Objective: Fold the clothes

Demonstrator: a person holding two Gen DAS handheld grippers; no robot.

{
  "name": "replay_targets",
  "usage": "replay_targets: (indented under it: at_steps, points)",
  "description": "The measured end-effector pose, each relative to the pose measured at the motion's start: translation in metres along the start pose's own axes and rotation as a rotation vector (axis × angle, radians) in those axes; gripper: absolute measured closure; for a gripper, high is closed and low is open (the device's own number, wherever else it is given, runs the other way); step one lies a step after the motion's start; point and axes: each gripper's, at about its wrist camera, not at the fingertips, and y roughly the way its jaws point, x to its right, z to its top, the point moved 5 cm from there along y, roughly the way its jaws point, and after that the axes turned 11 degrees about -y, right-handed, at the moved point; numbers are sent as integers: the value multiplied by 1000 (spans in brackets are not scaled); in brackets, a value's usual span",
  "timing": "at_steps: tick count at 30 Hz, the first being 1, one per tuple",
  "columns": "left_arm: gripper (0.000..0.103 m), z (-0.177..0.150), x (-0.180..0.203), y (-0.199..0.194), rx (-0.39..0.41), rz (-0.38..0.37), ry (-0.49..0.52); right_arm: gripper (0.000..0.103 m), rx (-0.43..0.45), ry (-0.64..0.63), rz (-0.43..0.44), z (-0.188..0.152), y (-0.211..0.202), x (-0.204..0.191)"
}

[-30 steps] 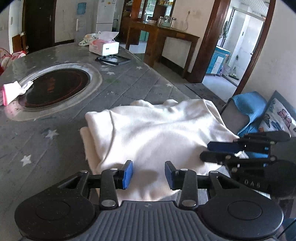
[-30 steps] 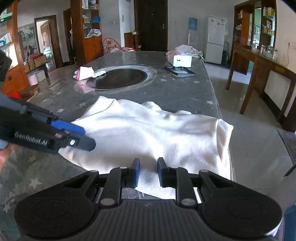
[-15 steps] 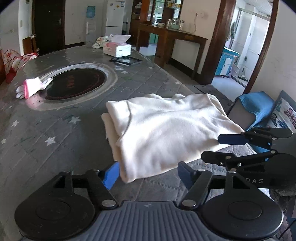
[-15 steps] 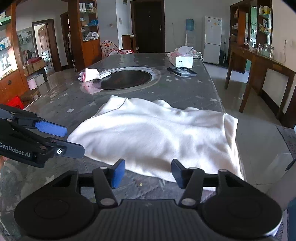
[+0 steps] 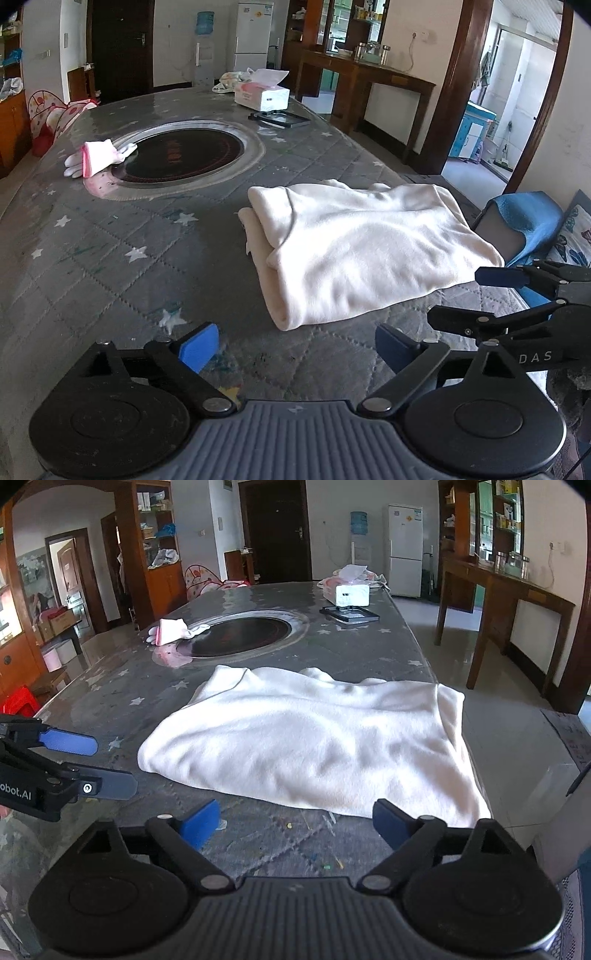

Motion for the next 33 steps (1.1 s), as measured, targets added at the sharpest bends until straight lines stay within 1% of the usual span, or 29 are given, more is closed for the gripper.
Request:
replay_targets:
  at_steps: [1, 2, 5, 12, 17, 24, 33]
  points:
    - [4, -1, 0, -1, 2, 3, 0, 6, 1, 2, -3, -1, -1, 0]
    - [0, -1, 0, -1, 5, 8, -2, 4, 0, 4, -8, -2, -1, 0]
    - [0, -3, -1, -2, 2, 14, -12, 0, -8, 13, -18, -5, -1, 1]
    - [0, -11, -3, -1, -23, 44, -46, 0, -50, 33, -19, -18, 3, 3]
    - [0, -14, -5, -2, -26, 65, -64, 0, -82, 42, -14, -27, 9, 2]
    - [0, -14, -6, -5, -14, 97, -69, 0, -90, 8, -48, -29, 10, -4]
    - [0, -14, -5, -7, -12, 123, -83, 0, -98, -7, -56, -28, 11, -6]
